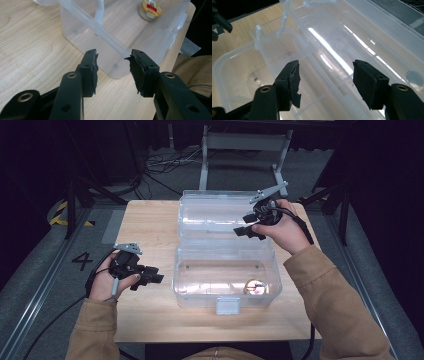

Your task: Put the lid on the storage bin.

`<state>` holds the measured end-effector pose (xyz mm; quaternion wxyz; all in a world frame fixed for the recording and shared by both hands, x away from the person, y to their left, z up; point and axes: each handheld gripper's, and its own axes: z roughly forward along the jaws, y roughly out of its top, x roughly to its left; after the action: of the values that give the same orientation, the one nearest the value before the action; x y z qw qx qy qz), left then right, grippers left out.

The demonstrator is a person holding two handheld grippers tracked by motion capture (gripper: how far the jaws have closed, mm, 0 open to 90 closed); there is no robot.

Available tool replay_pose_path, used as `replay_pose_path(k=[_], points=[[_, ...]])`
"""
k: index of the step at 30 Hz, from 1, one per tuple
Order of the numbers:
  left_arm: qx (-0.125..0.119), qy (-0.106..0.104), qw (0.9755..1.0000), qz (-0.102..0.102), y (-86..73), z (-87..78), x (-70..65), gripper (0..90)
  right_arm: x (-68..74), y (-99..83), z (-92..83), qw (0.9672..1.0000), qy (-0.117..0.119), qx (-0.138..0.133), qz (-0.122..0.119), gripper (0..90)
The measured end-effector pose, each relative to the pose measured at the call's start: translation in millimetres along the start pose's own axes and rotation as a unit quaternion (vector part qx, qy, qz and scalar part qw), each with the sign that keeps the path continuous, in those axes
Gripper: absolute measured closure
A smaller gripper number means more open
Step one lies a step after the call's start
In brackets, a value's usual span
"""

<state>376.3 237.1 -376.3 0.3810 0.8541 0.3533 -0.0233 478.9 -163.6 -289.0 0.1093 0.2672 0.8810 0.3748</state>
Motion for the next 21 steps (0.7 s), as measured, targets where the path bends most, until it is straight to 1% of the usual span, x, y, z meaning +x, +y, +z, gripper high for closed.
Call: replay_pose_path(k=[3, 5, 6, 11, 12, 15, 19, 21], points=[[-0.001, 0.001, 1.0000, -0.003, -1.1, -0.4, -0.2, 57.7, -2.4, 2.3, 3.9, 1.0000, 0.002, -0.003, 0.003, 39.6], [0.000, 0.001, 1.0000, -0.002, -2.1, -0.9, 0.0, 57.8, -6.4, 5.8, 11.2, 1.0000, 0.004, -0.002, -0.002, 41.1], [0.000, 0.001, 1.0000, -0.002, -2.1, -0.9, 0.0, 57.8, -6.4, 5.8, 11.2, 1.0000, 0.004, -0.002, -0.002, 41.1], [-0.001, 0.002, 1.0000, -0.003, -3.4, -2.0, -0.5, 57.8, -11.0, 8.3, 21.9, 0.9999, 0.007, 0.009, -0.011, 43.3], [-0.002, 0.003, 1.0000, -0.003, -3.6, -2.2, -0.6, 57.8, -11.3, 8.7, 24.0, 0.9999, 0.008, 0.011, -0.009, 44.4], [-0.002, 0.003, 1.0000, -0.003, -3.8, -2.1, -0.9, 57.8, -12.6, 9.1, 28.0, 0.9997, 0.012, 0.013, -0.015, 46.8], [-0.001, 0.002, 1.0000, -0.003, -3.7, -2.1, -1.1, 57.8, -15.5, 8.8, 34.8, 0.9994, 0.021, 0.023, -0.015, 50.4], [-0.002, 0.001, 1.0000, -0.003, -3.7, -1.9, -1.0, 57.8, -15.7, 8.7, 36.1, 0.9993, 0.021, 0.027, -0.013, 51.6]])
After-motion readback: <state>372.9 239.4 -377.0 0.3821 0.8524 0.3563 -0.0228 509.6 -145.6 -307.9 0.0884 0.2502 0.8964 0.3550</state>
